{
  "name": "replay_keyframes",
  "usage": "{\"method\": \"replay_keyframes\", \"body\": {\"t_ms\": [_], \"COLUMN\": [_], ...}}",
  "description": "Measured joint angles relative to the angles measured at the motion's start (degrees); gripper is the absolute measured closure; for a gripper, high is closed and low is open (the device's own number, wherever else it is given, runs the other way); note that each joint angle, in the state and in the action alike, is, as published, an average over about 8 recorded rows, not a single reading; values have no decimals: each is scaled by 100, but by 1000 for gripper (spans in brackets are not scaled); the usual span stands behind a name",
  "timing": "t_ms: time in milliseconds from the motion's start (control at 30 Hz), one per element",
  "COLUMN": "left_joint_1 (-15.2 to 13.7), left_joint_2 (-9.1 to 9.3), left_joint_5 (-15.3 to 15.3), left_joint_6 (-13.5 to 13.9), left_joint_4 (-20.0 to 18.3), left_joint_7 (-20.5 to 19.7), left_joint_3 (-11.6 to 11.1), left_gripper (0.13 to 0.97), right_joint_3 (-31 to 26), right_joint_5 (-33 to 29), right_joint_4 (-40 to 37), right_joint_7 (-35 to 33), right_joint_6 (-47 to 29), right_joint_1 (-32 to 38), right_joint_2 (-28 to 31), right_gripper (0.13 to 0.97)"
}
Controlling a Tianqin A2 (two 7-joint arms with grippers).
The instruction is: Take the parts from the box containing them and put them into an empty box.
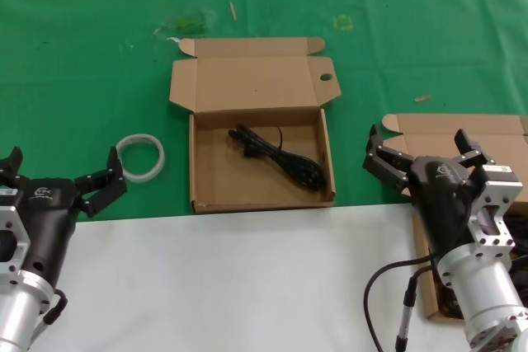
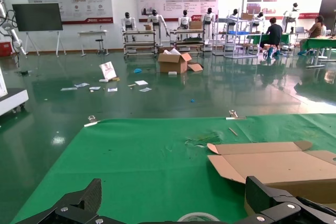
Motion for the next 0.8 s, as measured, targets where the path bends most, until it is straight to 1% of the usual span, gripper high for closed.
{"method": "replay_keyframes", "body": {"t_ms": [800], "left_joint_1": [0], "left_joint_2": [0], "left_joint_5": [0], "left_joint_6": [0], "left_joint_4": [0], "left_joint_7": [0], "left_joint_3": [0], "left_gripper": [132], "right_joint_3": [1], "right_joint_5": [-2], "right_joint_4": [1], "right_joint_7": [2], "right_joint_6": [-1], "right_joint_1": [-1], "right_joint_2": [0], "right_gripper": [129]}}
